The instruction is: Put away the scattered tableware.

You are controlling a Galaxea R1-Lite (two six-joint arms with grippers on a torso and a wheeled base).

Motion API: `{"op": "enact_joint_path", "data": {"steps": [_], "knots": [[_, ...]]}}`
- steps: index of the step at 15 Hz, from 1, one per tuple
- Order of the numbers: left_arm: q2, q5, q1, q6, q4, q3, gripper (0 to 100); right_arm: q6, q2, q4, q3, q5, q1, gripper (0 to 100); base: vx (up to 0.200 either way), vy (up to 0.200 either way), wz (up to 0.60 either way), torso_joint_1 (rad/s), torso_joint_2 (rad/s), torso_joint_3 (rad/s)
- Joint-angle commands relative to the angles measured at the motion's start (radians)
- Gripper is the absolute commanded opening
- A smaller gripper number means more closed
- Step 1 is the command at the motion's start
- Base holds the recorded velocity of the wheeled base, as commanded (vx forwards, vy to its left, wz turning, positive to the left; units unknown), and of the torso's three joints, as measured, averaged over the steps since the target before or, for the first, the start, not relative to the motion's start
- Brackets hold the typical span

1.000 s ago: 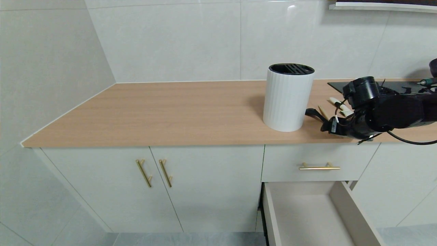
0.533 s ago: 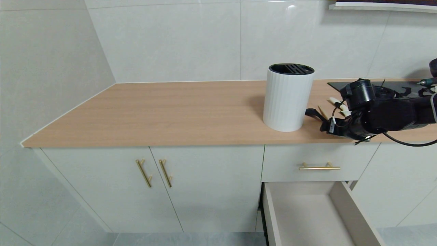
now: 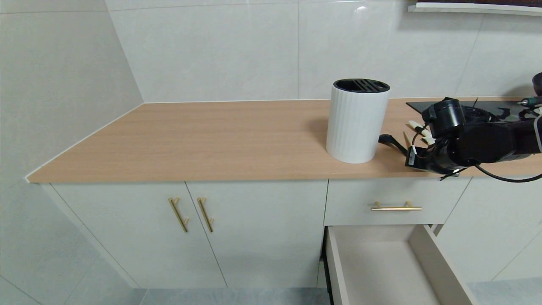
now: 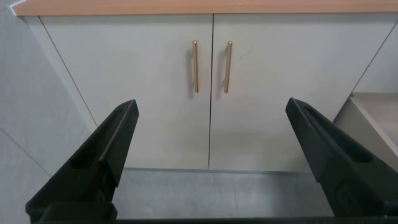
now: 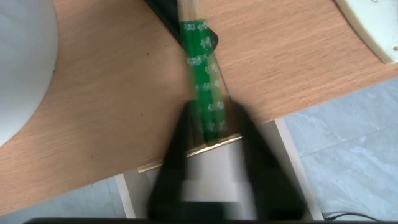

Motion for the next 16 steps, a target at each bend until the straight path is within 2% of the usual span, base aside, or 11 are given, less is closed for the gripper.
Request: {"op": "enact_joint_path", "data": {"steps": [1, 11, 16], "knots": [[0.000, 0.002, 0.000, 0.000, 0.000, 0.000, 100, 0.000, -0.009, -0.001, 0.001, 0.000, 0.000, 0, 0.000, 0.000, 0.00, 0.000, 0.00, 0.000], [0.000, 0.001, 0.000, 0.000, 0.000, 0.000, 100, 0.002, -0.103, 0.000, 0.019, 0.000, 0.000, 0, 0.000, 0.000, 0.00, 0.000, 0.00, 0.000], [0.000, 0.001, 0.000, 0.000, 0.000, 0.000, 100, 0.026, -0.342, 0.000, 0.179, 0.010, 0.004, 0, 0.000, 0.000, 0.00, 0.000, 0.00, 0.000]]}}
